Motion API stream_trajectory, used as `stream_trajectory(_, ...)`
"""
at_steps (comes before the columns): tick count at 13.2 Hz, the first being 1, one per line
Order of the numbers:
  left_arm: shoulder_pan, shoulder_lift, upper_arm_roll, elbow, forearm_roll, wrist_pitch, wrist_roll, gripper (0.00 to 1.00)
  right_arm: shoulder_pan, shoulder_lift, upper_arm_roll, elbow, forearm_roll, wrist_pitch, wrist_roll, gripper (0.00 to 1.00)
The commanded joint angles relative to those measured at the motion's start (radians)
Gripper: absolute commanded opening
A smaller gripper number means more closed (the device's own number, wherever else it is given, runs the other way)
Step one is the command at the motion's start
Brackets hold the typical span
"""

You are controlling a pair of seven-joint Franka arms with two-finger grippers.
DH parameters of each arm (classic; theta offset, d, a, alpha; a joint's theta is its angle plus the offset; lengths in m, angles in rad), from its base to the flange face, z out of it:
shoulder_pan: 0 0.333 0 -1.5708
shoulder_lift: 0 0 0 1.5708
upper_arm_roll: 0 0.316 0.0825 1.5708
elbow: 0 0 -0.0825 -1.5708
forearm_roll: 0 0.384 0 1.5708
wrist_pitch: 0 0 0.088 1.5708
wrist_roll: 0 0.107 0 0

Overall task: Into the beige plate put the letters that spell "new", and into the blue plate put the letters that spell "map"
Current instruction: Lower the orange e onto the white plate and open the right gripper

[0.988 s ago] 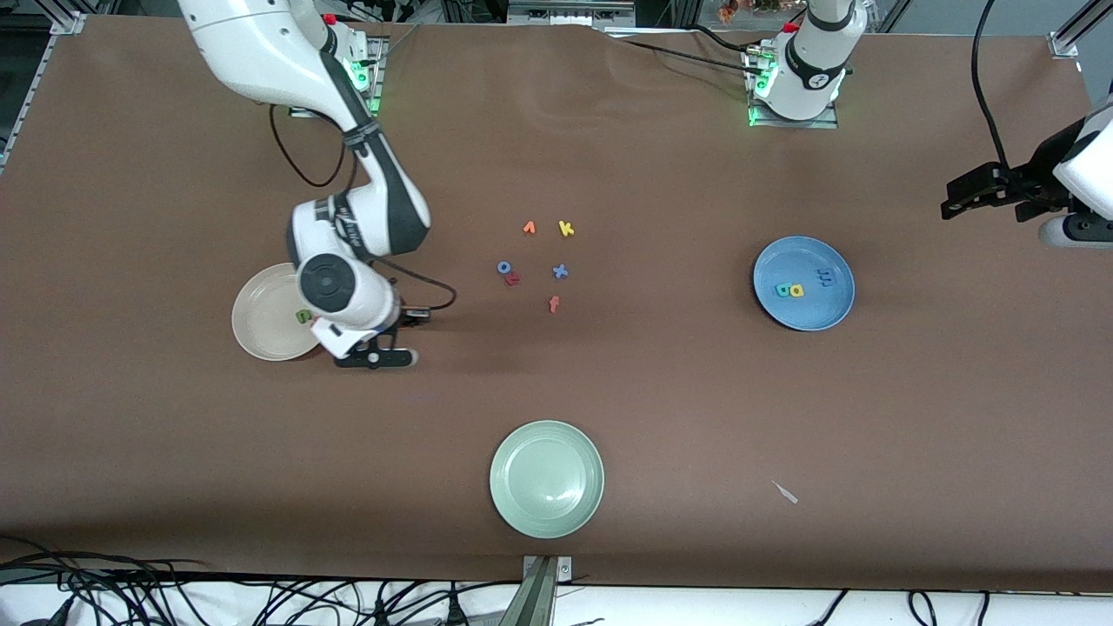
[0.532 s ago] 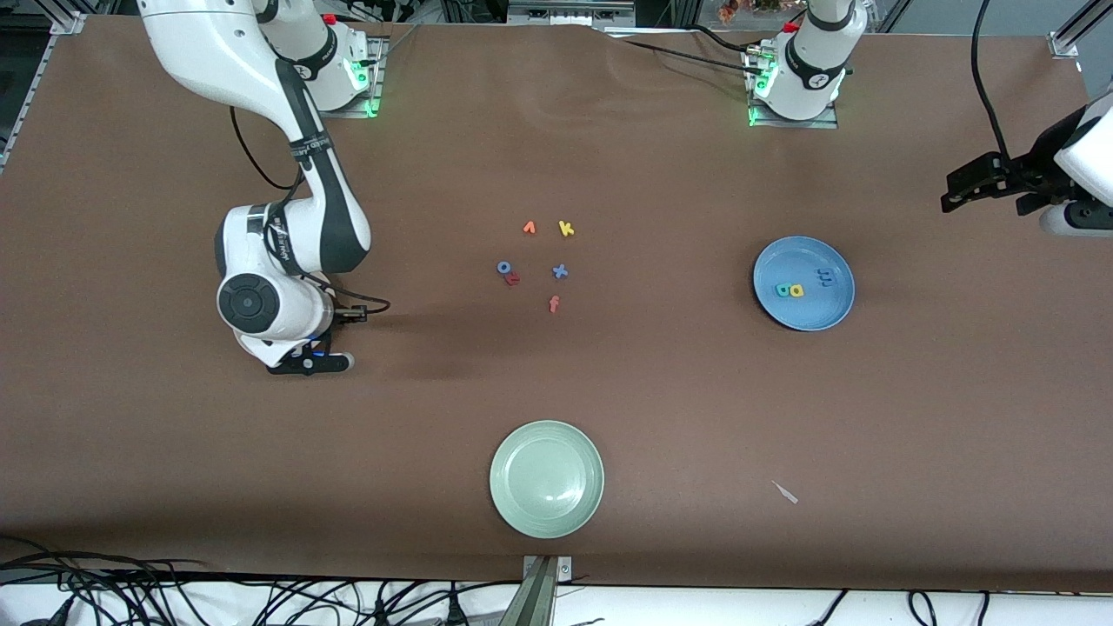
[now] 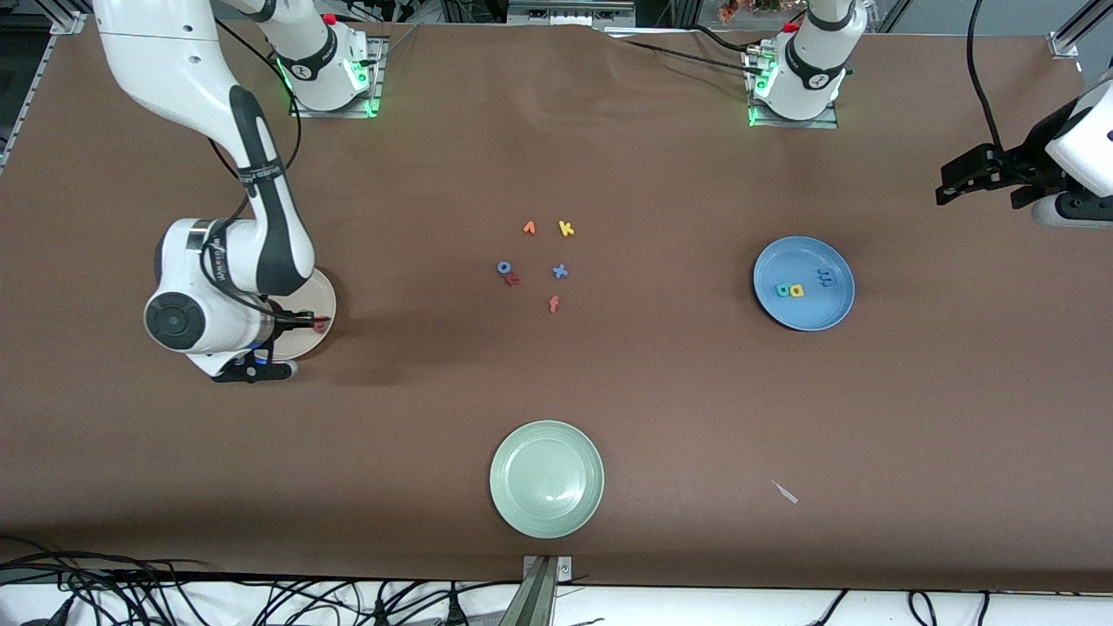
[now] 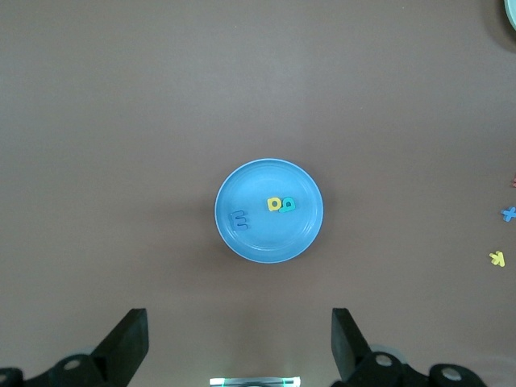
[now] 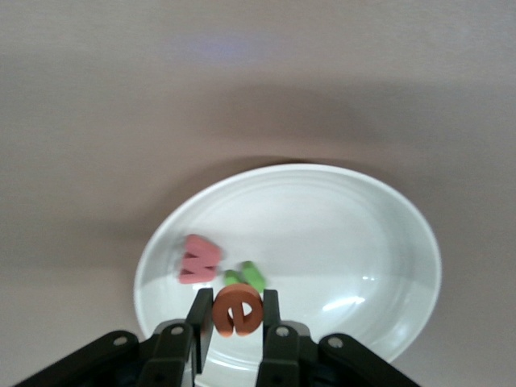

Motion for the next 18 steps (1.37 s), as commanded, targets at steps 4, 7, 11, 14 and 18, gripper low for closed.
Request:
stream_trajectory(4,0.007,-0.019,0.003,-0.020,-0.011,0.014,-0.004,1.00,0.002,-0.018,0.011,0.034,0.019,-0.056,-0.015,1.00)
stream_trajectory(7,0.007,-0.019,0.003,-0.020,-0.011,0.014,-0.004,1.00,0.031,-0.018,0.013,0.116,0.048,-0.187,0.008,1.00)
stream_trajectory(11,0.007,-0.019,0.003,-0.020,-0.010,0.011,-0.004,1.00,0.076,-0.041,0.013,0.248,0.048,-0.394,0.077,1.00)
stream_trajectory(14,0.007,-0.019,0.003,-0.020,-0.007,0.011,-0.004,1.00,0.077,-0.105,0.011,0.263,0.046,-0.433,0.078,1.00)
stream_trajectory(18,0.007,-0.019,0.003,-0.021,-0.007,0.011,-0.004,1.00,0.076,-0.196,0.002,0.263,0.034,-0.514,0.075,1.00)
